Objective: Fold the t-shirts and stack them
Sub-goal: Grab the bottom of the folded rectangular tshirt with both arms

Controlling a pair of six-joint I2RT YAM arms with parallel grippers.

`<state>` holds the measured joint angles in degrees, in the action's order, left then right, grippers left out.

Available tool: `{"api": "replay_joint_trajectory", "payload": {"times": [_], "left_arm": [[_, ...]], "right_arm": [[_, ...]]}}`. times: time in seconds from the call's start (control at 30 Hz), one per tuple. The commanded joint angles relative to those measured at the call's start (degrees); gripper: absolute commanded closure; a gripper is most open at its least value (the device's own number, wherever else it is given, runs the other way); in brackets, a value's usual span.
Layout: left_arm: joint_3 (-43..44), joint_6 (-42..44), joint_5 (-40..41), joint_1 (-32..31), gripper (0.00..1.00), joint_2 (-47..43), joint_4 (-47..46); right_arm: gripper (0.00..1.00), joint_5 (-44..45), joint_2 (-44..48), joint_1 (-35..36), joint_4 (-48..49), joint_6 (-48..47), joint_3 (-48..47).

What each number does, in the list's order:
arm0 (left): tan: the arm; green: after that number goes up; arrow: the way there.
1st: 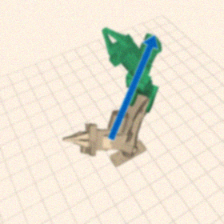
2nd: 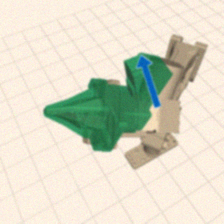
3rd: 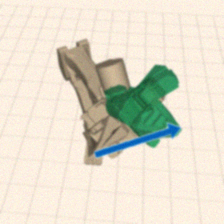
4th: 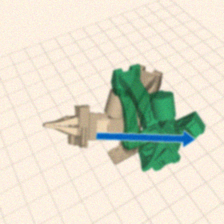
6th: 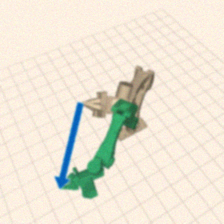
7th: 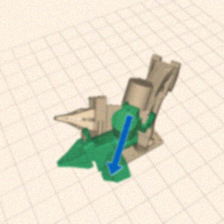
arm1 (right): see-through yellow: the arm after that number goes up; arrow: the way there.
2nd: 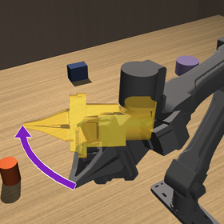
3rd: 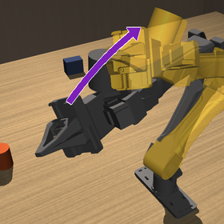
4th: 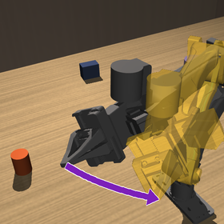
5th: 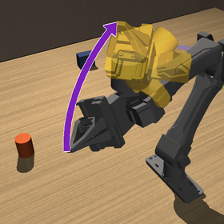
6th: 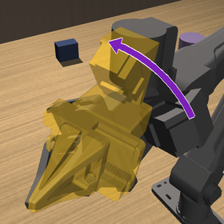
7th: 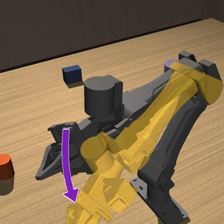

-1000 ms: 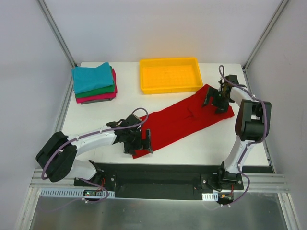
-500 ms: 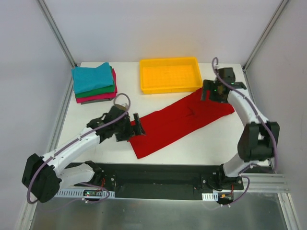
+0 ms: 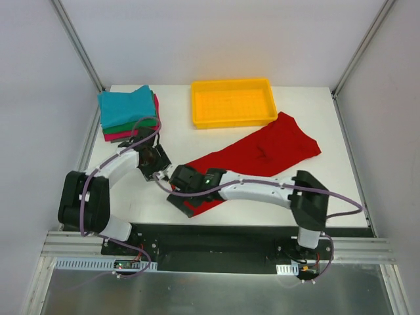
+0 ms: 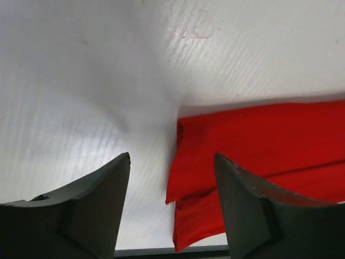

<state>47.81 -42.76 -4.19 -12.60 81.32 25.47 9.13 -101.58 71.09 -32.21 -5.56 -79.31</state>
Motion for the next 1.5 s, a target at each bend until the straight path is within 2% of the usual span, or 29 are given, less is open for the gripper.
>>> {"api": "replay_joint_trajectory", "payload": {"times": [0.0, 0.07, 0.17, 0.3, 0.43, 0.5, 0.53, 0.7, 0.77, 0.87, 1.0, 1.2, 1.33, 1.47], "left_arm": [[2.8, 3.2, -5.3, 0.7, 0.42, 6.5, -0.7], [2.0, 3.1, -5.5, 0.7, 0.49, 8.1, -1.2], [0.4, 2.9, -7.6, 0.7, 0.53, 9.2, -3.2], [-0.4, 2.9, -7.7, 0.7, 0.63, 11.0, -4.3], [-1.1, 2.9, -9.3, 0.7, 0.79, 12.8, -5.3], [-1.5, 3.0, -9.3, 0.7, 0.89, 13.2, -5.6], [-1.7, 2.9, -8.8, 0.7, 0.99, 13.3, -5.6], [-3.7, 2.4, -9.1, 0.7, 1.0, 11.8, -5.6], [-6.4, 1.2, -8.2, 0.7, 1.0, 9.0, -5.7], [-12.4, -1.3, -7.5, 0.2, 1.0, 2.2, -6.0], [-20.1, -5.8, -6.5, -4.1, 1.0, -7.6, -6.0], [-25.0, -15.6, -3.5, -17.6, 1.0, -18.5, -5.9], [-26.3, -16.9, -4.8, -18.3, 1.0, -23.4, -5.0], [-25.7, -17.0, -4.3, -18.4, 1.0, -29.9, -2.9]], "right_arm": [[0.11, 2.3, -6.6, 3.3, -2.2, -1.9, -7.5], [0.15, 0.0, -8.5, 3.5, -1.0, -2.4, -7.4], [0.23, -4.3, -11.0, 3.5, 1.5, -3.2, -6.4], [0.25, -4.0, -13.3, 3.5, 4.1, -5.1, -5.8], [0.32, -3.7, -15.5, 3.4, 6.4, -6.1, -4.3], [0.36, -2.5, -16.5, 3.4, 4.7, -5.3, -4.3], [0.4, -2.5, -16.4, 3.4, 4.7, -5.1, -3.6], [0.63, -2.4, -12.9, 3.4, 4.4, -3.3, 1.3], [0.75, -1.6, -11.0, 3.4, 3.7, -2.2, 3.5], [0.86, -1.9, -6.7, 3.7, 2.6, -0.6, 7.7], [0.92, -5.6, -0.3, 4.7, 2.3, 2.2, 14.4], [0.96, -12.4, 7.7, 8.7, 2.0, 5.5, 21.8], [0.99, -17.4, 11.0, 10.1, 2.9, 9.7, 22.8], [0.99, -24.6, 14.9, 10.5, 10.4, 12.3, 24.1]]}}
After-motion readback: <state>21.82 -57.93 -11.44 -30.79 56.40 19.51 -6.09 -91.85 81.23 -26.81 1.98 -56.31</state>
